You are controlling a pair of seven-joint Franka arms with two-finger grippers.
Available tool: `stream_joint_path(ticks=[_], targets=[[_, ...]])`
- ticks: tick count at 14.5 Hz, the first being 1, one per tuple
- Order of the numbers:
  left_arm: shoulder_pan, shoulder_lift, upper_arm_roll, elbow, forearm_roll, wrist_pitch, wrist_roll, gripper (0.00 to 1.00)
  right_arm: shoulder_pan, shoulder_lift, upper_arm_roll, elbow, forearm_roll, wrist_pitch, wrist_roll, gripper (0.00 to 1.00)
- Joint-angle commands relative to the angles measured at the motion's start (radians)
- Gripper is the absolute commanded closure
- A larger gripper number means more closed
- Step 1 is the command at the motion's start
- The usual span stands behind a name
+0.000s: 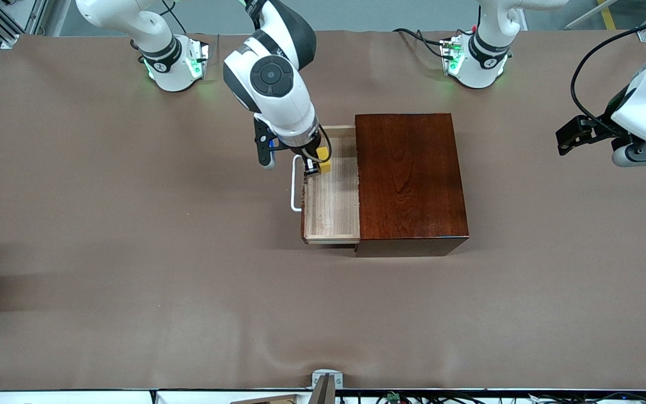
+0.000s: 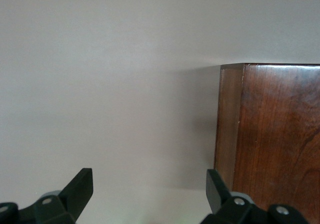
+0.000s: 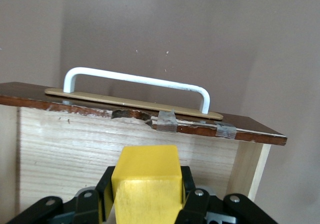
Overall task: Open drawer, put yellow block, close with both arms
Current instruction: 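Lower the cube into the drawer and open the right gripper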
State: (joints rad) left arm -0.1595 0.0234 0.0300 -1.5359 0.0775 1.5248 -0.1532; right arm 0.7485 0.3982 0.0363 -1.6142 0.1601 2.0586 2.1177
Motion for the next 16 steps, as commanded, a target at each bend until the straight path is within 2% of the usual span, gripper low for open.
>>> stream_joint_path(ticks=[1, 12, 16], targets=[[0.005, -0.017, 0.002, -0.018, -0.018, 0.006, 0.031, 0.0, 0.032, 0.045, -0.012, 0.028, 0.003, 0.024, 0.047, 0.94], [0.0, -0.013, 0.002, -0.02, -0.018, 0.008, 0.031, 0.0, 0.06, 0.117, -0.015, 0.028, -0.01, 0.08, 0.064, 0.92], [0.0, -0.013, 0.002, -0.018, -0.018, 0.008, 0.031, 0.0, 0.061, 0.136, -0.015, 0.028, -0.013, 0.084, 0.088, 0.81]])
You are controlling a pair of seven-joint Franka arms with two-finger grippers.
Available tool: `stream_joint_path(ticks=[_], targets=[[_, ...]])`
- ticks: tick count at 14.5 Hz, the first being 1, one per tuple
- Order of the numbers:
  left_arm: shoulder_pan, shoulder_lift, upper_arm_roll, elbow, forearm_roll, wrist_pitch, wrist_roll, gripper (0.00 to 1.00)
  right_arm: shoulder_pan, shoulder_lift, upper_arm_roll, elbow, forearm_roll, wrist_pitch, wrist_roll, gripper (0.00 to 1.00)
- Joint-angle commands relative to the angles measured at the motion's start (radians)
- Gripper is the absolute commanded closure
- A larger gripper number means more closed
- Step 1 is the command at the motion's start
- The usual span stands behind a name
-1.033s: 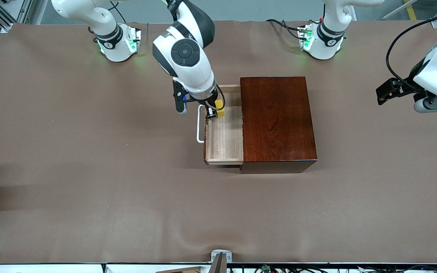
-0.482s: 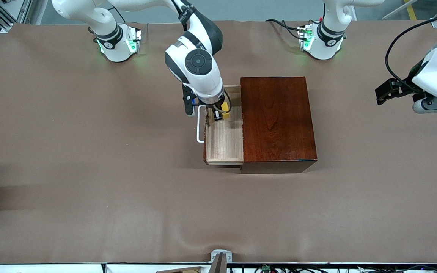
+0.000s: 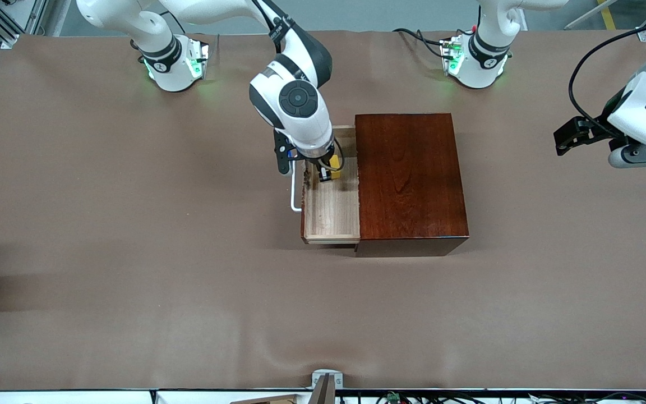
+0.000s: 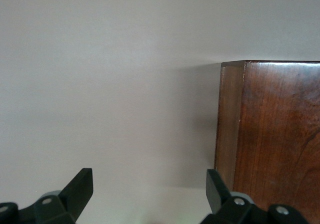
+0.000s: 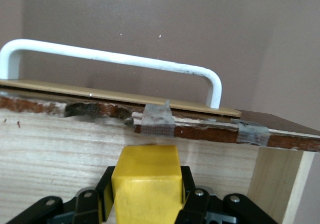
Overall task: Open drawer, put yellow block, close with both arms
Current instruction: 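Lower the cube into the drawer and open the right gripper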
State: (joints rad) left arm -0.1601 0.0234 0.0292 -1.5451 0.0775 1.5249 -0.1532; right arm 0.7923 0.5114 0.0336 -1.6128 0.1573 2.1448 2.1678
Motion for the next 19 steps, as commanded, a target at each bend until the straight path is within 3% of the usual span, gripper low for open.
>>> stream_joint_path(ticks=[1, 2, 3, 5, 7, 8, 13, 19], targets=[[0.001, -0.014, 0.003, -0.009, -0.018, 0.008, 0.031, 0.0, 0.025, 0.025, -0.012, 0.027, -0.019, -0.002, 0.038, 0.8], [0.001, -0.014, 0.003, -0.009, -0.018, 0.008, 0.031, 0.0, 0.027, 0.025, -0.012, 0.027, -0.028, -0.002, 0.04, 0.78], [0.001, -0.013, 0.003, -0.009, -0.018, 0.008, 0.031, 0.0, 0.027, 0.025, -0.012, 0.027, -0.027, -0.002, 0.041, 0.68], [0.001, -0.013, 0.003, -0.009, -0.018, 0.009, 0.031, 0.0, 0.022, 0.024, -0.012, 0.028, -0.027, -0.006, 0.041, 0.24], [0.001, -0.013, 0.003, -0.009, -0.018, 0.009, 0.031, 0.0, 0.016, 0.022, -0.014, 0.051, -0.027, -0.016, 0.043, 0.12], [0.001, -0.013, 0.003, -0.009, -0.018, 0.009, 0.031, 0.0, 0.013, 0.022, -0.014, 0.06, -0.025, -0.017, 0.043, 0.0], [-0.01, -0.008, -0.006, -0.001, -0.021, 0.009, 0.008, 0.0, -0.034, 0.022, -0.015, 0.165, -0.018, -0.133, 0.03, 0.0], [-0.019, 0.019, -0.118, 0.008, -0.047, 0.057, -0.122, 0.0, -0.105, 0.007, -0.014, 0.225, -0.015, -0.233, -0.06, 0.0]])
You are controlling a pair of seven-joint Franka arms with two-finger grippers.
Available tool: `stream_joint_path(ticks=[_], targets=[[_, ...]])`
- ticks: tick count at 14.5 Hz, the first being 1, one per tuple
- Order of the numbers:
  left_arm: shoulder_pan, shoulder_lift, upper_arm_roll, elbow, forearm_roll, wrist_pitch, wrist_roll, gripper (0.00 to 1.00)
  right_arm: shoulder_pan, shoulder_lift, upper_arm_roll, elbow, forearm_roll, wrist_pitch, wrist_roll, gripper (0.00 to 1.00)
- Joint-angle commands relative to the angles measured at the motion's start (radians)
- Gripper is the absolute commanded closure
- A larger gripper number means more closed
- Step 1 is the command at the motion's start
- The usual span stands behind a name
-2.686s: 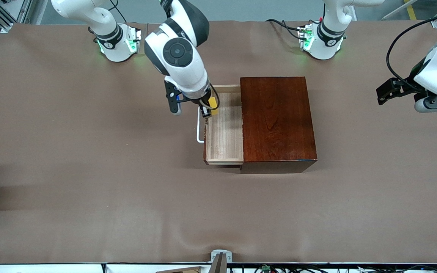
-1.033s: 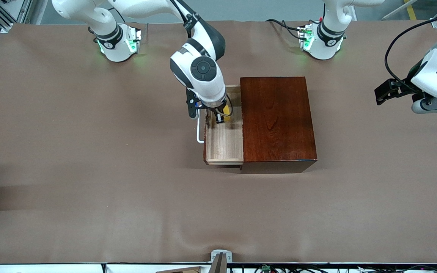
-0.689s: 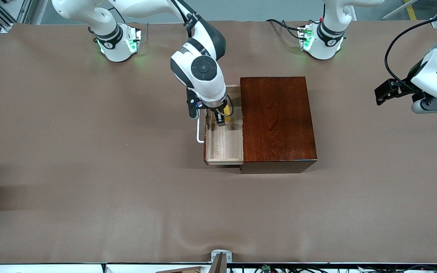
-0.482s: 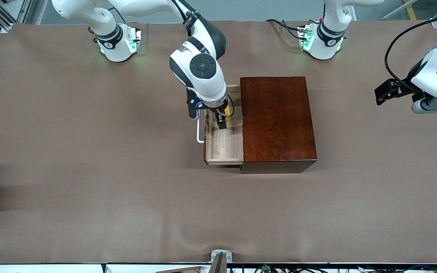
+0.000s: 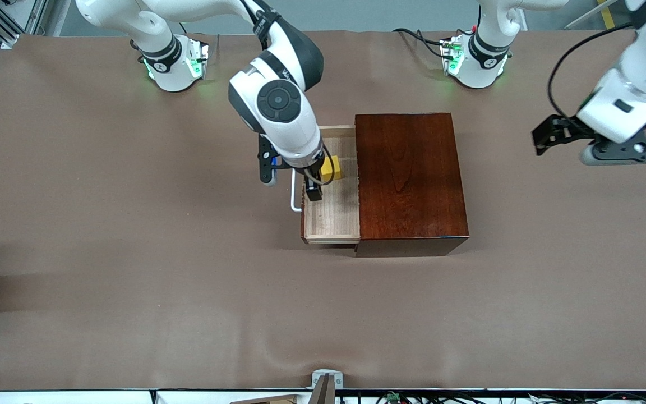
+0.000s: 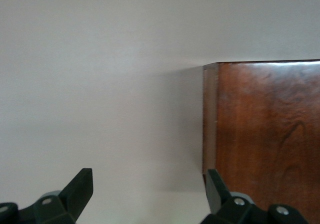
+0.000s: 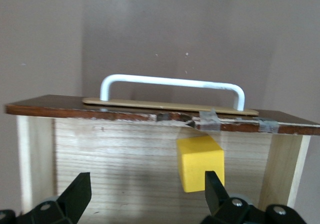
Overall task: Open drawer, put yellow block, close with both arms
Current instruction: 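Withdraw the right gripper while the left gripper reaches the drawer front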
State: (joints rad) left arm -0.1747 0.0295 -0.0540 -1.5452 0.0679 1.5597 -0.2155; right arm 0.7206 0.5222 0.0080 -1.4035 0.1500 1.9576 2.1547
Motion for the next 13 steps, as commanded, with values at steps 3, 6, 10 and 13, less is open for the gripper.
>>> stream_joint_path(ticks=[3, 6, 10, 13], targets=[[-0.02, 0.085, -0.12, 0.049, -0.085, 0.057, -0.209, 0.0, -0.088, -0.008, 0.012, 0.079, -0.012, -0.141, -0.116, 0.0], [-0.092, 0.183, -0.17, 0.117, -0.079, 0.097, -0.42, 0.0, -0.136, -0.031, 0.012, 0.093, -0.013, -0.18, -0.219, 0.0], [-0.225, 0.269, -0.167, 0.131, -0.069, 0.241, -0.638, 0.0, -0.196, -0.065, 0.012, 0.093, -0.007, -0.216, -0.329, 0.0], [-0.317, 0.364, -0.159, 0.192, -0.042, 0.318, -0.8, 0.0, -0.231, -0.07, 0.01, 0.112, -0.007, -0.293, -0.429, 0.0]])
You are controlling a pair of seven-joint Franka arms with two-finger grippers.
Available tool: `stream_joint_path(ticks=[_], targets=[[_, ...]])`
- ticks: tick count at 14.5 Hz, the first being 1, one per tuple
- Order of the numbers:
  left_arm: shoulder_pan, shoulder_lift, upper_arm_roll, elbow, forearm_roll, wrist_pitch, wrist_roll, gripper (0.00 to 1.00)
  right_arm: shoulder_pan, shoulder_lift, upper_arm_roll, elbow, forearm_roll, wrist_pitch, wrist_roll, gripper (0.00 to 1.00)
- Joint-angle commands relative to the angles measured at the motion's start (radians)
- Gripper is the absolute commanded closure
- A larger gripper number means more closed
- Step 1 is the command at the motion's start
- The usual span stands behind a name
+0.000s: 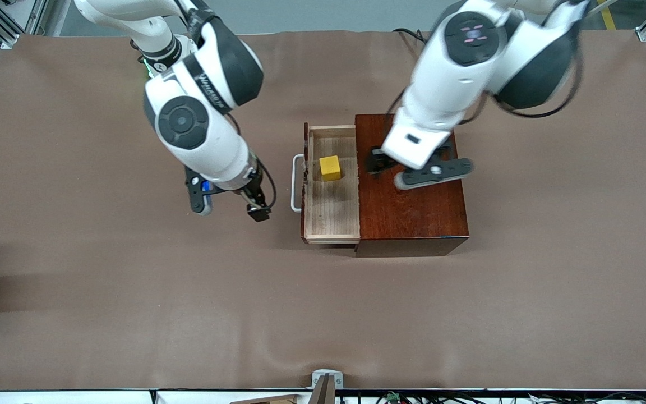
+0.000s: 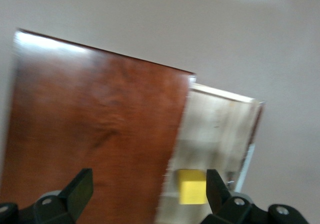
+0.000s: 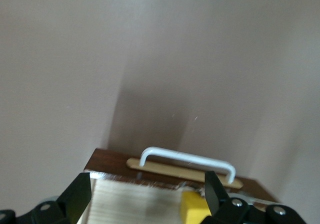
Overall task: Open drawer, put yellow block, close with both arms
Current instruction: 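Withdraw the right gripper while the left gripper reaches the drawer front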
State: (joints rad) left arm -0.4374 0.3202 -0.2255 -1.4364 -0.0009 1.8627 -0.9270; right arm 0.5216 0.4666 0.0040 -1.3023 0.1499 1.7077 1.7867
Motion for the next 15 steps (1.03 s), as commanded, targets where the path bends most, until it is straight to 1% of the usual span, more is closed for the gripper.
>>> stream_joint_path(ticks=[1, 3, 5, 6, 8, 10, 12, 13, 15], targets=[[-0.088, 0.113, 0.012, 0.12, 0.057, 0.027, -0.143, 0.0, -0.044, -0.02, 0.014, 0.015, -0.009, -0.062, -0.09, 0.0], [-0.142, 0.178, 0.014, 0.166, 0.097, 0.085, -0.238, 0.0, -0.078, -0.045, 0.014, 0.015, -0.007, -0.068, -0.163, 0.0], [-0.191, 0.224, 0.021, 0.171, 0.104, 0.188, -0.359, 0.0, -0.109, -0.075, 0.014, 0.015, -0.003, -0.069, -0.243, 0.0], [-0.219, 0.249, 0.034, 0.172, 0.126, 0.235, -0.428, 0.0, -0.126, -0.083, 0.016, 0.015, -0.003, -0.085, -0.266, 0.0], [-0.309, 0.299, 0.096, 0.206, 0.148, 0.292, -0.542, 0.0, -0.152, -0.085, 0.016, 0.017, -0.004, -0.144, -0.331, 0.0], [-0.416, 0.368, 0.179, 0.26, 0.148, 0.305, -0.617, 0.0, -0.181, -0.111, 0.014, 0.021, -0.003, -0.183, -0.444, 0.0], [-0.503, 0.408, 0.253, 0.283, 0.148, 0.373, -0.703, 0.0, -0.216, -0.129, 0.014, 0.023, -0.001, -0.226, -0.535, 0.0], [-0.527, 0.431, 0.277, 0.284, 0.148, 0.406, -0.737, 0.0, -0.233, -0.135, 0.014, 0.023, -0.003, -0.244, -0.568, 0.0], [-0.553, 0.471, 0.29, 0.286, 0.148, 0.466, -0.769, 0.0, -0.261, -0.154, 0.014, 0.023, -0.001, -0.27, -0.663, 0.0]])
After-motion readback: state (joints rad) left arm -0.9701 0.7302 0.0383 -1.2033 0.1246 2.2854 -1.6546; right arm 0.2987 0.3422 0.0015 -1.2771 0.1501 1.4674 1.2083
